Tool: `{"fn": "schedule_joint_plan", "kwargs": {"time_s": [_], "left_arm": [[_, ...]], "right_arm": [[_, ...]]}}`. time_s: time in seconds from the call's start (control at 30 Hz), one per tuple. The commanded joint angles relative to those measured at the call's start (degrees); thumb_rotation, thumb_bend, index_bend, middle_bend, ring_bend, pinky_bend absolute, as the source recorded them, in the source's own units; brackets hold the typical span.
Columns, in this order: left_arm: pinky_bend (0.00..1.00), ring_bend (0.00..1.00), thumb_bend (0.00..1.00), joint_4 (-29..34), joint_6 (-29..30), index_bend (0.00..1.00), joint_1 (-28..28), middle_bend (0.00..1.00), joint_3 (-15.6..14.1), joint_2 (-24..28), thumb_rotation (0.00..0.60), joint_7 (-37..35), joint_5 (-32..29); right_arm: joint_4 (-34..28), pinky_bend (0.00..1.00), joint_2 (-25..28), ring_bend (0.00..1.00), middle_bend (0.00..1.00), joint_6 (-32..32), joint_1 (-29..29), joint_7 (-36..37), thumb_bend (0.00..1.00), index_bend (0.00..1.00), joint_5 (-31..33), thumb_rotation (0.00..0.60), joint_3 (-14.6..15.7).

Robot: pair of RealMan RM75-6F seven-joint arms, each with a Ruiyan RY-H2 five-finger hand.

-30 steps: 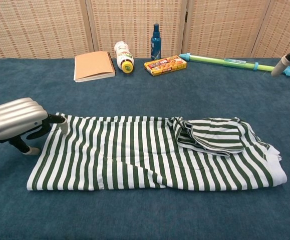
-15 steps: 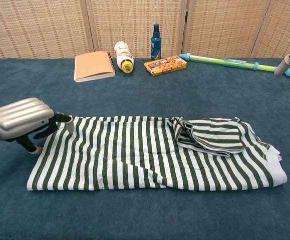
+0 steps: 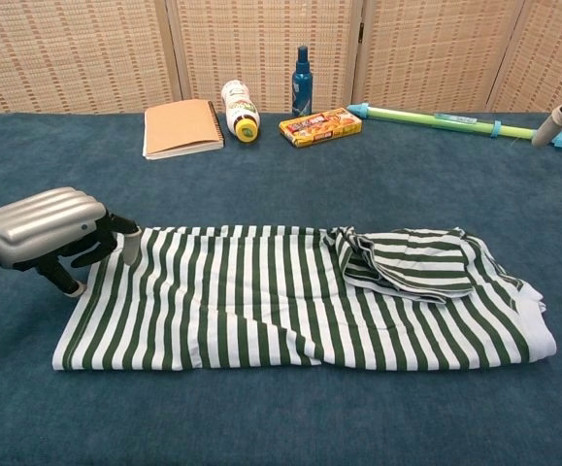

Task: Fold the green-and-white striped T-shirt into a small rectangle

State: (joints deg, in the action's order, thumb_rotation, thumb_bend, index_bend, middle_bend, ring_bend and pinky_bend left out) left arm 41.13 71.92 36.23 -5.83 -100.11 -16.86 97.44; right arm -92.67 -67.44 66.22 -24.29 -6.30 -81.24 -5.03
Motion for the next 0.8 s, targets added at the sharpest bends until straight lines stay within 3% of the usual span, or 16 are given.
{"fn": "schedule_joint_plan", "kwargs": {"time_s": [0.03, 0.4, 0.8], "left_arm": [[0.99, 0.84, 0.22, 0.18, 0.11, 0.53, 0.01, 0.87, 0.22, -0.02, 0.600, -0.24, -0.13], [0.99, 0.85, 0.36, 2.49, -0.20, 0.55, 0.28, 0.88, 1.01, 0.08, 0.600, -1.34, -0.68], [0.99, 0.86, 0.44, 4.78, 0.33, 0.63, 0.65, 0.89, 2.27, -0.16, 0.600, -0.56, -1.14]], "right_arm": [[0.01, 1.00, 0.00, 1.00, 0.97, -0.02, 0.00, 0.04, 0.48, 0.25, -0.02, 0.600, -0.01], [0.35, 1.00, -0.02, 1.00, 0.97, 0.01, 0.14, 0.58, 0.48, 0.25, -0.04, 0.600, 0.01], [0.77, 1.00, -0.01, 1.00, 0.97, 0.02, 0.20, 1.72, 0.48, 0.25, -0.28, 0.600, -0.04]]}}
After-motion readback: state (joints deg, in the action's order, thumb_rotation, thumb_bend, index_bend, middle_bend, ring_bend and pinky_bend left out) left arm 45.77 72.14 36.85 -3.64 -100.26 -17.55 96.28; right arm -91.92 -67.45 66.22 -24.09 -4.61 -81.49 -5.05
